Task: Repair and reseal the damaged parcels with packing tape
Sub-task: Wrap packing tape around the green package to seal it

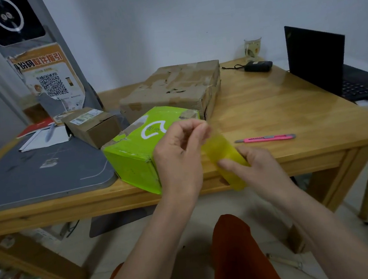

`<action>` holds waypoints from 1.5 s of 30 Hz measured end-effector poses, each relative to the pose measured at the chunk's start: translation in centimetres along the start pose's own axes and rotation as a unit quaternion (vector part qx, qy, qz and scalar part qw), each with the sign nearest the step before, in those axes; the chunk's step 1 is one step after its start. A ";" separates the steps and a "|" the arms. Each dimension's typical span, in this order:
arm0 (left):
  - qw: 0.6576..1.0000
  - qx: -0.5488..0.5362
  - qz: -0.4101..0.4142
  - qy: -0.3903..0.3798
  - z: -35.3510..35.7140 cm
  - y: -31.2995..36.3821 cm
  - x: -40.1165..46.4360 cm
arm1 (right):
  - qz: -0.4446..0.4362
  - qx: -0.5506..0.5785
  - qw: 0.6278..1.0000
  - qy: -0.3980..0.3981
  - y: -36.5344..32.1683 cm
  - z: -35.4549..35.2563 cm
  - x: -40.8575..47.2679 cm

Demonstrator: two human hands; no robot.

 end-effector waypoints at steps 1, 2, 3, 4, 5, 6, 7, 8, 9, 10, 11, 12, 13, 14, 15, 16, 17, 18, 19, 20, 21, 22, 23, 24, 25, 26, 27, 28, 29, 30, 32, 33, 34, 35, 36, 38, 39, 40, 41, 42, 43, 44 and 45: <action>1.000 0.000 0.008 -0.016 0.2 0.2 -0.4 | 0.001 -0.014 1.000 0.021 0.2 -0.5 0.4; 1.000 -0.005 0.006 -0.021 0.4 0.4 -0.7 | -0.001 -0.020 0.999 0.031 0.3 -1.1 0.7; 1.000 -0.021 -0.004 -0.010 0.5 0.4 -0.6 | -0.011 -0.026 0.999 0.029 0.2 -1.5 0.8; 0.999 -0.037 -0.016 0.005 0.5 0.1 -0.3 | -0.020 -0.033 0.999 0.021 0.2 -1.7 0.7; 0.999 -0.045 -0.023 0.019 0.5 -0.1 0.1 | -0.026 -0.034 0.999 0.008 0.1 -1.9 0.5; 0.999 -0.043 -0.024 0.022 0.5 -0.2 0.5 | -0.029 -0.032 0.999 -0.007 0.0 -1.8 0.3; 0.999 -0.031 -0.023 0.015 0.6 -0.2 0.8 | -0.027 -0.028 0.999 -0.019 0.0 -1.7 0.1; 1.000 -0.016 -0.024 0.002 0.7 -0.3 1.0 | -0.023 -0.028 0.999 -0.024 0.1 -1.6 -0.1; 1.000 -0.003 -0.029 -0.009 0.8 -0.4 1.1 | -0.024 -0.032 0.999 -0.021 0.2 -1.6 -0.2; 0.999 0.006 -0.035 -0.016 0.9 -0.4 1.1 | -0.025 -0.039 0.999 -0.014 0.2 -1.7 -0.2; 0.999 0.010 -0.043 -0.022 0.9 -0.5 1.2 | -0.026 -0.050 0.998 -0.005 0.4 -1.9 -0.2; 0.998 0.003 -0.055 -0.033 0.9 -0.7 1.4 | -0.028 -0.060 0.998 0.002 0.5 -2.1 -0.2; 0.996 -0.018 -0.074 -0.049 1.0 -0.8 1.6 | -0.029 -0.072 0.997 0.005 0.6 -2.5 -0.2; 0.992 -0.043 -0.098 -0.065 1.0 -0.8 1.7 | -0.030 -0.083 0.996 0.002 0.7 -2.8 -0.1; 0.988 -0.059 -0.118 -0.076 1.1 -0.8 1.8 | -0.031 -0.092 0.995 -0.001 0.7 -3.0 0.0; 0.986 -0.065 -0.130 -0.084 1.1 -0.8 1.9 | -0.036 -0.104 0.994 -0.003 0.8 -3.3 0.2; 0.984 -0.067 -0.138 -0.089 1.2 -0.7 2.0 | -0.046 -0.121 0.992 -0.001 0.8 -3.5 0.4; 0.982 -0.072 -0.145 -0.097 1.2 -0.6 2.2 | -0.060 -0.145 0.988 0.004 0.7 -3.7 0.5; 0.979 -0.078 -0.154 -0.106 1.2 -0.5 2.3 | -0.071 -0.168 0.983 0.014 0.6 -3.8 0.7; 0.976 -0.080 -0.162 -0.119 1.2 -0.6 2.5 | -0.079 -0.189 0.978 0.025 0.5 -4.0 0.9; 0.976 -0.072 -0.161 -0.131 1.1 -0.7 2.8 | -0.085 -0.209 0.974 0.035 0.4 -4.2 1.1; 0.977 -0.051 -0.151 -0.141 1.1 -0.8 2.9 | -0.089 -0.228 0.969 0.041 0.3 -4.3 1.3; 0.980 -0.019 -0.133 -0.148 1.1 -0.9 3.1 | -0.094 -0.241 0.965 0.045 0.2 -4.4 1.5; 0.982 0.014 -0.112 -0.151 1.2 -1.0 3.2 | -0.099 -0.249 0.962 0.045 0.2 -4.5 1.6; 0.984 0.042 -0.091 -0.145 1.4 -1.0 3.3 | -0.102 -0.253 0.961 0.043 0.1 -4.6 1.8; 0.987 0.060 -0.074 -0.131 1.7 -1.0 3.5 | -0.104 -0.254 0.961 0.038 0.2 -4.6 1.9; 0.989 0.067 -0.066 -0.111 1.9 -1.2 3.7 | -0.103 -0.250 0.962 0.029 0.4 -4.7 2.0; 0.991 0.065 -0.067 -0.093 2.2 -1.4 3.9 | -0.101 -0.240 0.965 0.015 0.7 -4.8 2.0; 0.993 0.054 -0.074 -0.078 2.5 -1.5 4.0 | -0.099 -0.225 0.969 -0.004 0.9 -4.9 2.1; 0.994 0.039 -0.083 -0.066 2.7 -1.8 4.1 | -0.094 -0.205 0.974 -0.025 1.0 -5.0 2.2; 0.994 0.012 -0.100 -0.043 3.2 -2.1 4.4 | -0.067 -0.114 0.989 -0.069 1.2 -5.3 2.0; 0.994 -0.001 -0.108 -0.031 3.4 -2.3 4.6 | -0.043 -0.042 0.993 -0.098 1.2 -5.5 1.9; 0.993 -0.013 -0.115 -0.022 3.6 -2.4 4.8 | -0.023 0.017 0.992 -0.123 1.3 -5.8 1.7; 0.993 -0.021 -0.118 -0.017 3.7 -2.4 5.0 | -0.017 0.047 0.989 -0.136 1.3 -6.1 1.7; 0.993 -0.030 -0.116 -0.014 3.8 -2.5 5.1 | -0.026 0.048 0.989 -0.137 1.3 -6.3 1.7; 0.993 -0.053 -0.101 -0.005 3.9 -2.4 5.2 | -0.083 -0.024 0.991 -0.098 1.4 -6.9 2.5; 0.993 -0.067 -0.092 0.003 4.0 -2.2 5.1 | -0.113 -0.076 0.989 -0.064 1.5 -7.3 3.2; 0.992 -0.086 -0.087 0.012 4.2 -2.1 4.9 | -0.133 -0.123 0.983 -0.030 1.7 -7.7 4.1; 0.991 -0.106 -0.082 0.022 4.3 -2.0 4.6 | -0.146 -0.164 0.976 0.003 1.9 -8.2 5.1; 0.989 -0.120 -0.077 0.029 4.5 -1.9 4.4 | -0.148 -0.198 0.968 0.038 2.1 -8.6 6.1; 0.989 -0.127 -0.073 0.032 4.8 -1.9 4.2 | -0.140 -0.222 0.962 0.071 2.2 -9.1 7.1; 0.988 -0.132 -0.070 0.040 5.0 -2.0 4.0 | -0.130 -0.236 0.958 0.094 2.3 -9.4 8.2; 0.987 -0.137 -0.072 0.054 5.0 -2.3 3.9 | -0.124 -0.243 0.957 0.099 2.2 -9.4 8.9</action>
Point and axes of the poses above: each hand's wrist, its own x-axis towards the middle knuckle, its own z-axis out of the palm, y = z × x, the point moved 1 cm from there along x, towards the middle knuckle, and after that the axes turned 5 degrees about y, right-handed, at the moved point
